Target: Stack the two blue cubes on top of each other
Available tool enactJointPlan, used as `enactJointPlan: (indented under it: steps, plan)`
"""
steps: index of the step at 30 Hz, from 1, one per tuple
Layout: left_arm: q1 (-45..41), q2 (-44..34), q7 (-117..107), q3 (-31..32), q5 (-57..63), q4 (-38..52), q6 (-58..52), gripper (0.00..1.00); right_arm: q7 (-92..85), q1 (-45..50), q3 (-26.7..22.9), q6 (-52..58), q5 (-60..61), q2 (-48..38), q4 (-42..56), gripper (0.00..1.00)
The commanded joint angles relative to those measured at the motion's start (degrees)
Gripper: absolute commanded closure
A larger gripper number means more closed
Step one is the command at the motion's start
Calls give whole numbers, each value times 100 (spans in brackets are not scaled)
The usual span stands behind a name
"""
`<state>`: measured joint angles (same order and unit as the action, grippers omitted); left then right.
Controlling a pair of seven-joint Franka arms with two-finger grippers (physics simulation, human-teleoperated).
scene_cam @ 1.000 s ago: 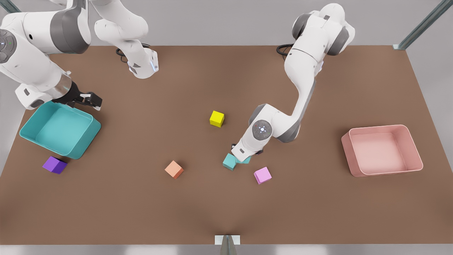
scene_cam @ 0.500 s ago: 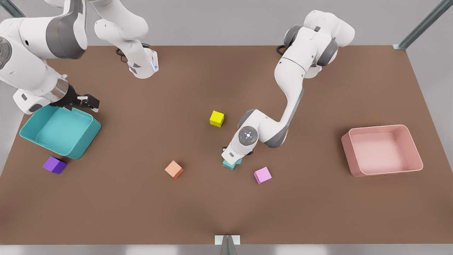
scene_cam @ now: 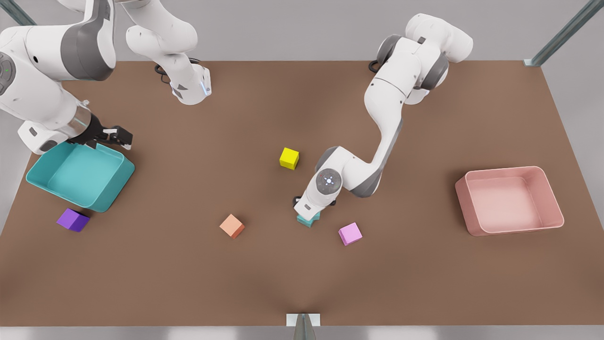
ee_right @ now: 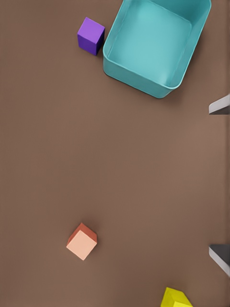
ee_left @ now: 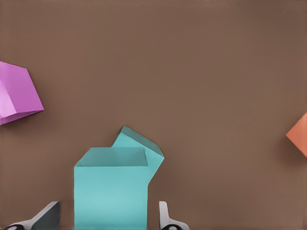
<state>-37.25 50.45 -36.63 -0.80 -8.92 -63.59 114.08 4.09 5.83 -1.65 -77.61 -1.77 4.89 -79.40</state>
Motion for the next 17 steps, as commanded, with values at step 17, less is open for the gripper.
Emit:
enactJointPlan:
  steps: [17]
  plan:
    - [3356, -4096, 3654, 405, 1111, -1815, -3692, 0, -154, -12, 15, -26, -43, -6, 56, 0]
